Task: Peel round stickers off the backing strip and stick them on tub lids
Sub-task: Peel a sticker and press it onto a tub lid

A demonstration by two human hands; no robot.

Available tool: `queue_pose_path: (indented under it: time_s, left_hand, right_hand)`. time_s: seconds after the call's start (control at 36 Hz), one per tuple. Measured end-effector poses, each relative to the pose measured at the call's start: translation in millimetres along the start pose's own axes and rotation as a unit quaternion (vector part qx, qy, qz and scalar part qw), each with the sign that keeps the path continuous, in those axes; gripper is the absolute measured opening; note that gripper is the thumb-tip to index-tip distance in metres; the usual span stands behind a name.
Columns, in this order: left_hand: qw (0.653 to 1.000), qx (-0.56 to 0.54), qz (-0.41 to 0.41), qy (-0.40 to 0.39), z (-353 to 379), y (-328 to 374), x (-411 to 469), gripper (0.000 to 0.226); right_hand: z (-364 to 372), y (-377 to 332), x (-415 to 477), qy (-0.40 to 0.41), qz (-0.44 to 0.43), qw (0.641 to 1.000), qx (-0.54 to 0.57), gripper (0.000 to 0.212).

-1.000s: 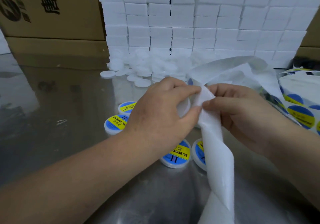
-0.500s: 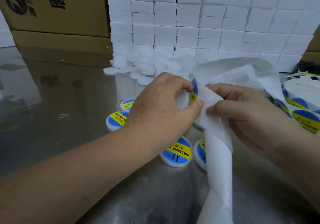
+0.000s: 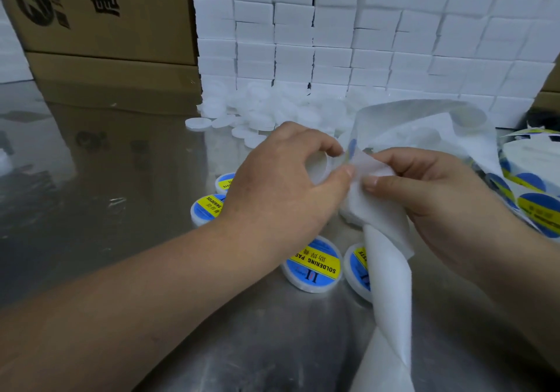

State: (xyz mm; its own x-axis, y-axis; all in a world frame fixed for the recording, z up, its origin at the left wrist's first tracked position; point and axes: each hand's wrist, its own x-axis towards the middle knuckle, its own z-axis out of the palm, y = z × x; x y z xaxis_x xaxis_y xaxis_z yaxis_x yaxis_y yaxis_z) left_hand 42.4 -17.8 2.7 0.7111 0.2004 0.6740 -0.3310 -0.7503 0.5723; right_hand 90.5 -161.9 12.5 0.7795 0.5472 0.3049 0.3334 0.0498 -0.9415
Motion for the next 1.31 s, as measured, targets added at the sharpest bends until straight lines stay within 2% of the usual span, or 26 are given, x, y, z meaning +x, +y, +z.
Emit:
queue_pose_path:
  time_s: [0.22,0.28,0.36,0.42,0.44,0.5,0.61,0.69,0.81,0.97,1.08,1.17,1.25,1.31]
  left_hand:
    - [0.986,-0.037,-0.104,0.121,-17,-17,25,0.010]
    - [0.981,-0.058,-0.120,0.142,-20,-20,29,0.007]
    - [0.980,-0.054,-0.124,0.143,-19,-23,29,0.013]
    - [0.986,-0.030,-0.104,0.130,-15,-22,25,0.014]
    - [0.989,-0.015,-0.086,0.122,-13,-21,23,0.013]
    - [0.993,0.008,-0.051,0.109,-11,-19,19,0.014]
    - [0.994,0.024,-0.012,0.103,-12,-17,16,0.021]
    - [0.994,0.032,0.001,0.100,-12,-15,15,0.026]
    - [0.994,0.051,0.030,0.091,-13,-13,15,0.029]
    - [0.994,0.063,0.053,0.066,-14,-14,14,0.040]
    - [0.996,0.062,0.012,0.066,-9,-16,18,0.043]
    - [0.996,0.019,-0.044,0.079,-8,-22,21,0.033]
    - [0.982,-0.087,-0.127,0.105,-9,-25,26,0.014]
    - [0.960,-0.194,-0.173,0.104,-9,-22,28,0.015]
  right_hand:
    - [-6,4,6,0.080,-0.024,0.996,-0.041,0.017]
    - [-6,6,7,0.117,-0.041,0.991,-0.051,0.030]
    - [-8,7,5,0.158,-0.079,0.969,-0.171,0.060]
    - [-9,5,3,0.157,-0.097,0.958,-0.221,0.066]
    - [-9,5,3,0.156,-0.097,0.957,-0.226,0.062]
    - [-7,4,1,0.150,-0.079,0.965,-0.201,0.049]
    - [3,3,-1,0.118,-0.036,0.985,-0.122,0.038]
    - [2,0,-1,0.094,-0.013,0.994,-0.052,0.016]
    - [-2,-4,2,0.095,0.020,0.995,0.027,0.023]
    - [-2,-2,3,0.163,0.009,0.986,-0.017,0.024]
    - [-1,1,4,0.189,0.008,0.981,-0.041,0.030]
    - [-6,0,6,0.217,0.002,0.975,-0.040,0.032]
    - [-12,-4,7,0.232,-0.007,0.972,-0.024,0.031]
    - [-9,-4,6,0.201,-0.010,0.979,-0.040,0.030]
